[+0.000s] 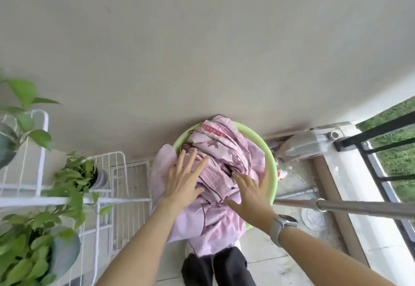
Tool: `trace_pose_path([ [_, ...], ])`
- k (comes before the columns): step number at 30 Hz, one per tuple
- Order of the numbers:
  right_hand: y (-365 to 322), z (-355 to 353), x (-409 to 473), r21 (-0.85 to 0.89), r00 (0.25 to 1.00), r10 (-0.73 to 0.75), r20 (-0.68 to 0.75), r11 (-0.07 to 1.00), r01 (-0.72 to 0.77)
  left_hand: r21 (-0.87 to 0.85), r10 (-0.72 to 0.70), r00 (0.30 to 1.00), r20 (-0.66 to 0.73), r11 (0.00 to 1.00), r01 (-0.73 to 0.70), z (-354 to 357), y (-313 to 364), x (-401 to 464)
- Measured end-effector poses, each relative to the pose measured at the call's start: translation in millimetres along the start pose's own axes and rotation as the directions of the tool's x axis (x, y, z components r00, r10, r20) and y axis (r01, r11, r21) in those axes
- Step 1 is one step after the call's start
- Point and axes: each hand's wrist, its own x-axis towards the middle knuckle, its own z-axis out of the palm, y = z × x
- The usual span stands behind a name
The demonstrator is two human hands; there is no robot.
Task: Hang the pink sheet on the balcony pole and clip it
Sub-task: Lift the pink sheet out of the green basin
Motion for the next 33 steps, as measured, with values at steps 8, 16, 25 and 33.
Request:
trace_pose_path([
  [8,4,26,28,0.162,1.0,0.025,0.015,0.986,-0.027,-0.182,0.112,0.994,0.009,0.977,-0.108,-14,-10,56],
  [16,-22,-30,47,0.367,0.955,0.153,-0.253,0.929,-0.052,-0.679,0.131,0.991,0.032,0.731,-0.075,-127,6,58],
  [25,-62,-223,35,0.348,0.899,0.029,-0.436,0.927,0.139,-0.797,0.189,0.966,-0.178,0.548,-0.254,-233,32,32],
  [33,-165,-426,-55,0.156,0.684,-0.23,-0.693,0.877,0.454,-0.642,0.022,0.741,-0.671,0.482,-0.596,-439,90,0],
])
